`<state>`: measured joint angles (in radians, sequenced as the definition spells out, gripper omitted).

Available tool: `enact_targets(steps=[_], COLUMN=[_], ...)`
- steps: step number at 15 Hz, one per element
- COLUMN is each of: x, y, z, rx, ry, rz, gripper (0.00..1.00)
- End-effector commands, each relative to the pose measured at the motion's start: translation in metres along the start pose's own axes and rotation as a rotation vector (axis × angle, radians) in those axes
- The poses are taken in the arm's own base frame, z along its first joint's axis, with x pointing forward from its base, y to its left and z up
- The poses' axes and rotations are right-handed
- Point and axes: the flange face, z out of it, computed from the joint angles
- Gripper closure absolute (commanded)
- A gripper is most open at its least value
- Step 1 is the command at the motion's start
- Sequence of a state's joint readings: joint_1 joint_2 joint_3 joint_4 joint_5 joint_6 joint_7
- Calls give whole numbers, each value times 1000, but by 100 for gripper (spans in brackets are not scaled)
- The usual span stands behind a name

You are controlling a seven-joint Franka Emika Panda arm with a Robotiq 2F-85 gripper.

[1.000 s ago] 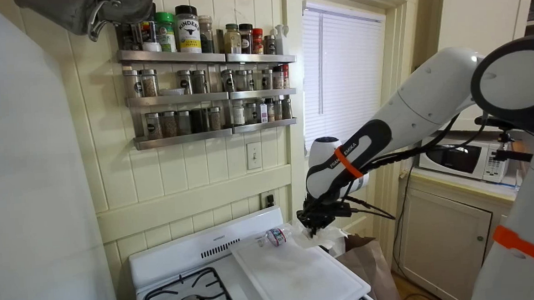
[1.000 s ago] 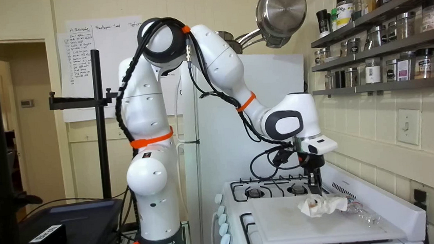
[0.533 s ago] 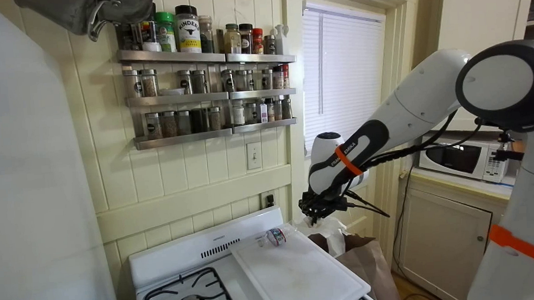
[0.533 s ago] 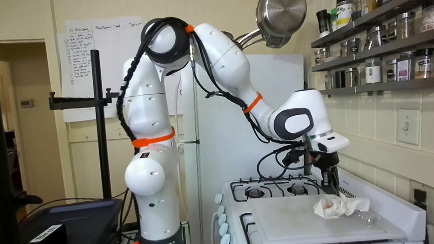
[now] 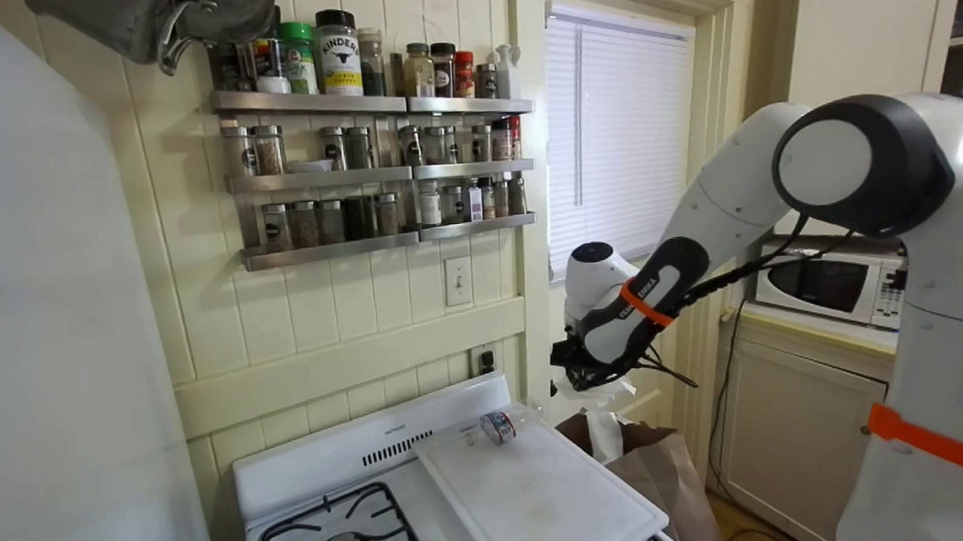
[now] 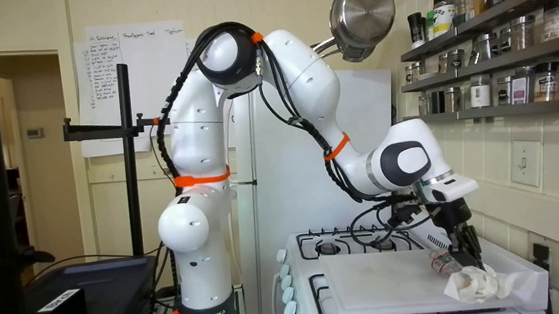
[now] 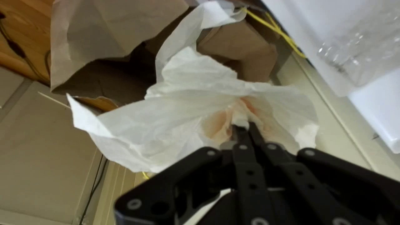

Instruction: Move the napkin on the chopping board to the brown bag on the right

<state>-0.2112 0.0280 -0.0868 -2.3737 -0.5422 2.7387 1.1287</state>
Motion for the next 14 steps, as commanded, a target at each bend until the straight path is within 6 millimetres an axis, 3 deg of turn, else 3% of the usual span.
enact_targets(steps=[1, 8, 14], x=[24, 17, 19], y=[1, 1, 11], z=[40, 110, 151], rx=[-18, -31, -72], ry=[51, -11, -56], rz=[-17, -66, -88], gripper=[99, 99, 99])
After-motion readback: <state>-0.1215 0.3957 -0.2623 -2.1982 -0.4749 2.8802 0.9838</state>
